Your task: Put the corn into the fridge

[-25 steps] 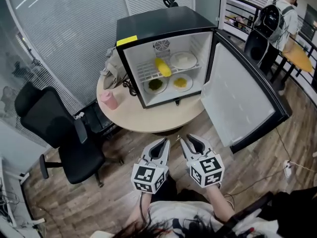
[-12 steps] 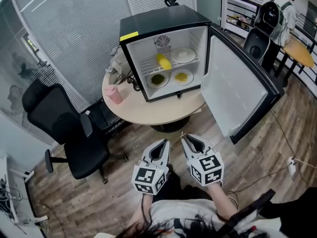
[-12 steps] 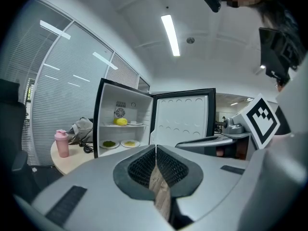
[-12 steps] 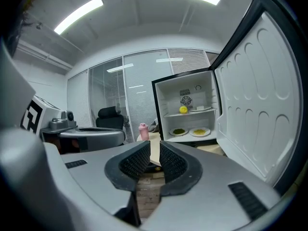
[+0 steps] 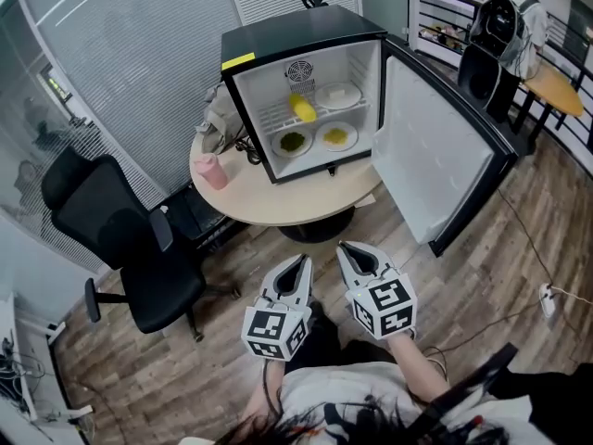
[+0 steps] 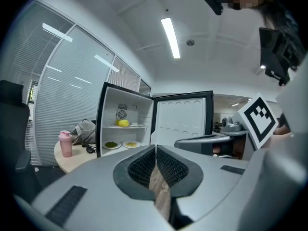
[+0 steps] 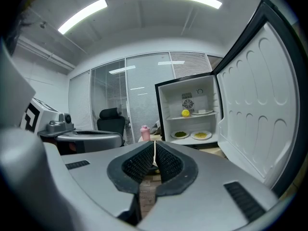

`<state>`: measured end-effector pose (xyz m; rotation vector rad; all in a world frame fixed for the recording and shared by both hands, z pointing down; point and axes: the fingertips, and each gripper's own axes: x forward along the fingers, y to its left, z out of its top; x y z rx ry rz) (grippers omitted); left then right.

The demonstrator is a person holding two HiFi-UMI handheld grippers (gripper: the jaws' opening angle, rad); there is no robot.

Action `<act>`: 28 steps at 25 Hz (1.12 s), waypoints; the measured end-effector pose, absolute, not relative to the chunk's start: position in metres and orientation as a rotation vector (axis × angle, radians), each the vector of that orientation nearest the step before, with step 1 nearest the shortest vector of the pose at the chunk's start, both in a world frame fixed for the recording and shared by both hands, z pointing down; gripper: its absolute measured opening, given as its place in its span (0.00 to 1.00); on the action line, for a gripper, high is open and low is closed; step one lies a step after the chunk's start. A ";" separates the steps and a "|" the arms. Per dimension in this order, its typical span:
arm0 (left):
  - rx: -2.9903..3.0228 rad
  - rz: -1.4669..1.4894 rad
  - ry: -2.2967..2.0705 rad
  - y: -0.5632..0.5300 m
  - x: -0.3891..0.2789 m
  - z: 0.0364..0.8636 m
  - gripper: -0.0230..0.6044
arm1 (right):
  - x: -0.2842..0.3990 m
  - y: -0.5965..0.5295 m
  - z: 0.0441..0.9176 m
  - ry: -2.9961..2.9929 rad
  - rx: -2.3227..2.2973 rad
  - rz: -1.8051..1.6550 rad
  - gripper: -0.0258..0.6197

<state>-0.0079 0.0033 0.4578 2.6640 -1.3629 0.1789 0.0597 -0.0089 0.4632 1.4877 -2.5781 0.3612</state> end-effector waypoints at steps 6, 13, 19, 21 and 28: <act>2.662 0.172 -1.357 0.008 -0.006 0.460 0.06 | 0.060 -0.003 0.465 -2.579 1.472 0.364 0.07; 2.675 0.181 -1.338 0.011 -0.002 0.460 0.06 | 0.062 -0.002 0.467 -2.560 1.471 0.356 0.07; 2.666 0.187 -1.342 0.009 -0.004 0.462 0.06 | 0.059 -0.003 0.472 -2.561 1.447 0.376 0.07; 2.660 0.190 -1.343 0.008 -0.005 0.463 0.06 | 0.059 -0.004 0.473 -2.560 1.444 0.384 0.07; 2.657 0.177 -1.346 0.002 -0.004 0.462 0.06 | 0.062 -0.011 0.476 -2.553 1.446 0.392 0.07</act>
